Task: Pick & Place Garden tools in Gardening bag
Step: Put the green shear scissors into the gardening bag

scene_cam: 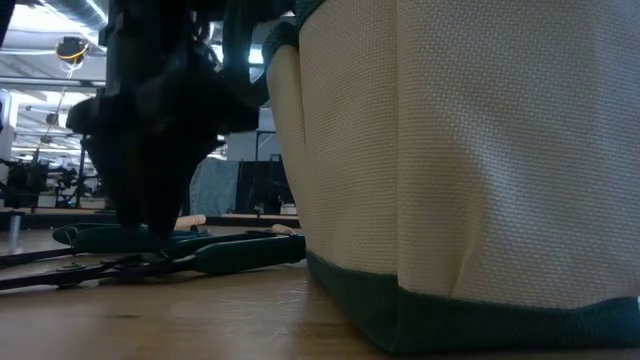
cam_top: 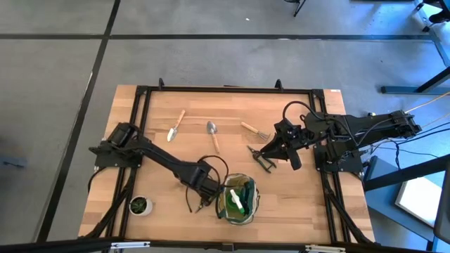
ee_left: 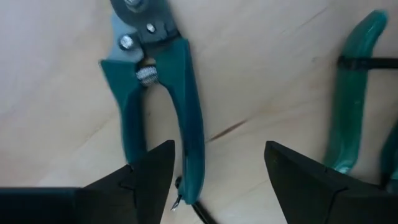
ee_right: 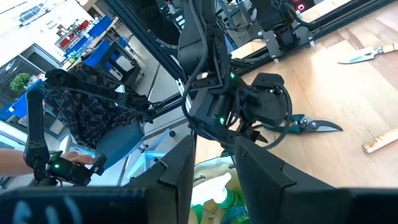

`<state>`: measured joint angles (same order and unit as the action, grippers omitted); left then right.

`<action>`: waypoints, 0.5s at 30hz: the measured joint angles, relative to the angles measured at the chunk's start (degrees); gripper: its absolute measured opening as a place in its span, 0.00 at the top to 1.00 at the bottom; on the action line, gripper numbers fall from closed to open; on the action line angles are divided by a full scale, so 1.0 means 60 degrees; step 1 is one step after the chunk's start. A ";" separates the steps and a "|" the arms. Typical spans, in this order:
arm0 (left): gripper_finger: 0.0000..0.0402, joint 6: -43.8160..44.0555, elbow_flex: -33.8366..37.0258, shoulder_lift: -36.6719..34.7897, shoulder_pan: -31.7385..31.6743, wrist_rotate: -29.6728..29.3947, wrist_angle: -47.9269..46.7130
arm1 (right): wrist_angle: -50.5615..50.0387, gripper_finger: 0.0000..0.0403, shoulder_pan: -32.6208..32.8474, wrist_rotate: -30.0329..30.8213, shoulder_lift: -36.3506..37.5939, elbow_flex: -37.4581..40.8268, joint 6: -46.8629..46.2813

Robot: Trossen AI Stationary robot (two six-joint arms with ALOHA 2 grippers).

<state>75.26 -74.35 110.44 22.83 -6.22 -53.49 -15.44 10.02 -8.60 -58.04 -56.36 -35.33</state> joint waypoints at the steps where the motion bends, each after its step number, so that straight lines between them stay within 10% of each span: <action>1: 0.40 0.0000 0.0000 0.0073 0.0011 0.0037 -0.0004 | 0.0000 0.71 0.0000 -0.0003 0.0000 0.0000 0.0003; 15: 0.56 0.0098 -0.0004 0.0257 -0.0148 -0.0046 0.0009 | -0.0029 0.71 0.0000 -0.0003 0.0000 0.0000 0.0029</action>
<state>75.85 -74.37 111.97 21.94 -6.49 -53.44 -15.62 10.02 -8.62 -58.04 -56.36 -35.16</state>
